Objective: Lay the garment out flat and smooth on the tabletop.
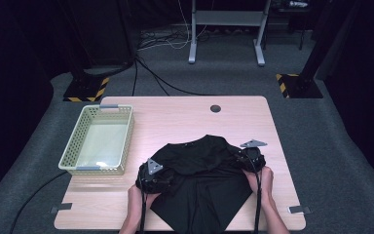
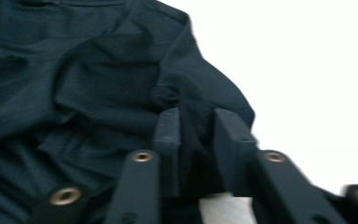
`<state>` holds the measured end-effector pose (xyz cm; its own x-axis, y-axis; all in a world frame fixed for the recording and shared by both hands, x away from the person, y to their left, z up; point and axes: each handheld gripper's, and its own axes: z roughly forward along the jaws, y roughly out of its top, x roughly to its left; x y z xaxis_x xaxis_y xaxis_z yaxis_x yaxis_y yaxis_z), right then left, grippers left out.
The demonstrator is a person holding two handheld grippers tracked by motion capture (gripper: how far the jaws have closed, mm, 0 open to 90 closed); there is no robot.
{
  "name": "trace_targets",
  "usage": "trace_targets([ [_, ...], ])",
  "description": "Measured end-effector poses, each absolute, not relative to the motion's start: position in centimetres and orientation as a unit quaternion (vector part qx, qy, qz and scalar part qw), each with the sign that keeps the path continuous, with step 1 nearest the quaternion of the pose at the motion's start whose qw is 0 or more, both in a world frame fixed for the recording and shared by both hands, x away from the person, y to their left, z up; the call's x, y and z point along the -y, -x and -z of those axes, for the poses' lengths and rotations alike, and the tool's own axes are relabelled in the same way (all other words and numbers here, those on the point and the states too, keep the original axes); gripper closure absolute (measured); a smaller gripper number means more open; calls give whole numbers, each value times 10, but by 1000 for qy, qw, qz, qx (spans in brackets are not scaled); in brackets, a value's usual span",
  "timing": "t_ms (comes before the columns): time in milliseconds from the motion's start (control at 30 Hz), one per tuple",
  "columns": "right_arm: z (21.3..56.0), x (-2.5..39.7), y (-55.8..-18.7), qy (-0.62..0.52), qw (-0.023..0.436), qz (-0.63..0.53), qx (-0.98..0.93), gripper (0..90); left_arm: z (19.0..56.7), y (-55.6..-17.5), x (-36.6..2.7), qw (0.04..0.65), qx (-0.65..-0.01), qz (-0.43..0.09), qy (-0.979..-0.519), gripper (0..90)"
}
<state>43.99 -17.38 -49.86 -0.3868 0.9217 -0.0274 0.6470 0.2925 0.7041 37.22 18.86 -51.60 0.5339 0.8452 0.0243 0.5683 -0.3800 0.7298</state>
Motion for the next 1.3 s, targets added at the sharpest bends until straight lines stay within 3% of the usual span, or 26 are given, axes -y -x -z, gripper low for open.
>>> trace_targets([
  [100,495,178,-445,-506,233,-306,-772,858,519,-371,-194,349,-437,-202,-804,255],
  [333,484,192,-460,-518,242,-305,-762,868,521,-374,-212,349,-443,-202,-801,247],
  [467,483,191,-461,-512,210,-317,-770,737,518,-376,-215,336,-444,-207,-805,240],
  [667,504,175,-429,-484,182,-306,-799,604,515,-374,-225,308,-445,-230,-809,246],
  [900,514,151,-403,-472,176,-336,-796,601,508,-363,-248,270,-468,-246,-805,240],
  [967,515,138,-394,-464,181,-339,-798,606,503,-357,-249,292,-473,-245,-794,191],
  [1000,516,134,-392,-460,182,-341,-799,606,499,-353,-246,341,-474,-221,-781,182],
  [1100,514,123,-390,-451,175,-338,-807,572,500,-351,-226,376,-453,-195,-784,153],
  [1300,508,129,-399,-472,190,-339,-791,572,522,-353,-197,350,-433,-192,-808,122],
])
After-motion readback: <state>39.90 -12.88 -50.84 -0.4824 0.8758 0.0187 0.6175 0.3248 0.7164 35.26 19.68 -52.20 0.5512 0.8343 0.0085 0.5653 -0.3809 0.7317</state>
